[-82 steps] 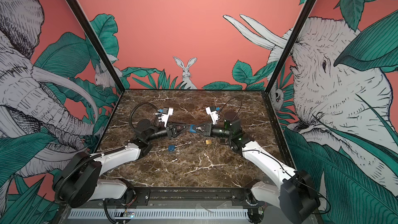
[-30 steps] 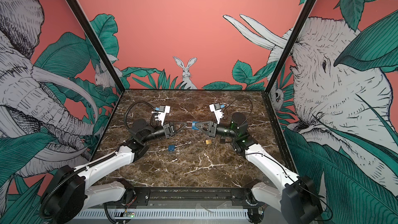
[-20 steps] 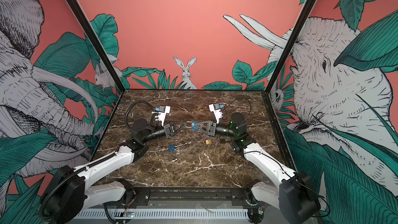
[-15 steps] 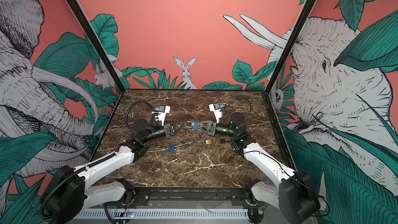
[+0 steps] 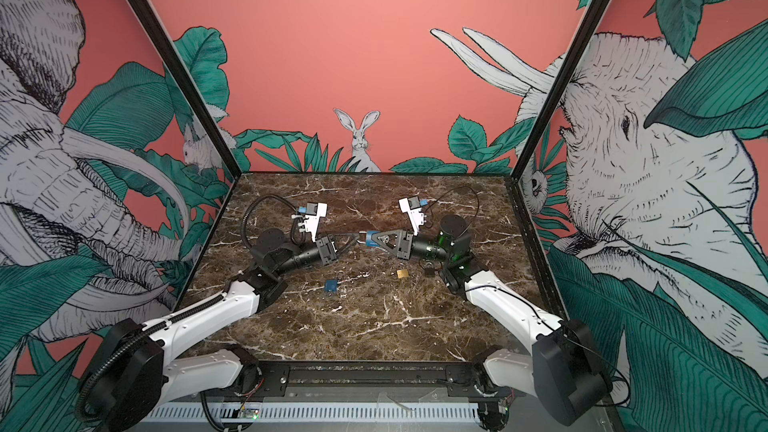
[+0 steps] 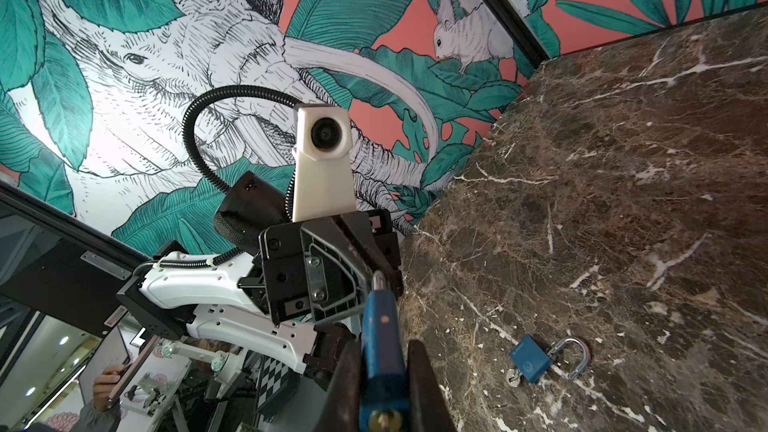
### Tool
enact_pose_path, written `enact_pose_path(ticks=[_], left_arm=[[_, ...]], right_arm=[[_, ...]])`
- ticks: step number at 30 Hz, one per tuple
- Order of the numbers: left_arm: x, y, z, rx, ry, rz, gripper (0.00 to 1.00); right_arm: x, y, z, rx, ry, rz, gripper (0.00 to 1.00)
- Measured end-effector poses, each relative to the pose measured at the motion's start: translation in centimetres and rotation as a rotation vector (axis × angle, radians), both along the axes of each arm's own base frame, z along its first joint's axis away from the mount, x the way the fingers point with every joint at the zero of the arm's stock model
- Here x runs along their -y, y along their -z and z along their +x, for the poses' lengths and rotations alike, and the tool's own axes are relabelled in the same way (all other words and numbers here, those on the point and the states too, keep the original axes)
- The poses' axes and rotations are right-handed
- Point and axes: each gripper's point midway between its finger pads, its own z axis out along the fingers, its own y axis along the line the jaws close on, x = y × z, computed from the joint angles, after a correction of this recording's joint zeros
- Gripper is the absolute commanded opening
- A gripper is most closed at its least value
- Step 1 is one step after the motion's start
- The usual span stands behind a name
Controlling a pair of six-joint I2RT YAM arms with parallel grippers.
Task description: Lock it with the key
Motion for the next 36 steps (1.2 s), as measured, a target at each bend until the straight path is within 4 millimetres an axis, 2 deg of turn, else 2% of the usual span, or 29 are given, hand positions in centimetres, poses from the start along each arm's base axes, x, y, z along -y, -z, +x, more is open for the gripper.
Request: enact_pose_path(ticks=[10,11,13,15,17,20,23,28,33,36], left_arm=[[-0.5,0.6,0.7,0.001,-0.057,0.037,0.00],[-0.6,0.8,0.5,0.002,-0.060,0.052,0.10],[-0.8,1.0,0.1,0.011,-0.054,0.080,0.43],[-0.9,0.6,-0.7,0.036,-0.016,0.082,0.55],[-1.1,-0.1,-1.3,0.066,0.016,0.075,0.60],[-1.4,-0.9,-1.4,0.096,0.042,0.061,0.60],[-1.0,-1.6,-1.6,0.105,0.086,0.021,0.59],[0.3,-1.4,-1.7,0.070,0.166,-0.036,0.58],[1.4,-0.7,-2.3,0.030,0.230,-0.041,0.54],[2.1,-1.0,-3.1,0.036,0.267,-0.041,0.52]], right_arm=[[-0.4,0.4,0.7,-0.019,0.007,-0.018,0.00],[-0.4,0.6,0.5,-0.026,0.005,-0.025,0.00],[-0.3,0.7,0.1,-0.040,-0.003,-0.035,0.00],[0.2,0.9,-0.1,-0.056,0.004,-0.050,0.00],[1.1,1.0,-0.3,-0.071,0.017,-0.063,0.00],[2.7,0.9,-0.5,-0.078,0.048,-0.070,0.00],[3.4,0.7,-1.2,-0.074,0.046,-0.066,0.00],[3.4,0.9,-2.5,-0.080,-0.006,-0.053,0.00],[3.3,1.3,-2.8,-0.093,-0.027,-0.042,0.00],[3.2,1.0,-2.9,-0.083,-0.036,-0.032,0.00]])
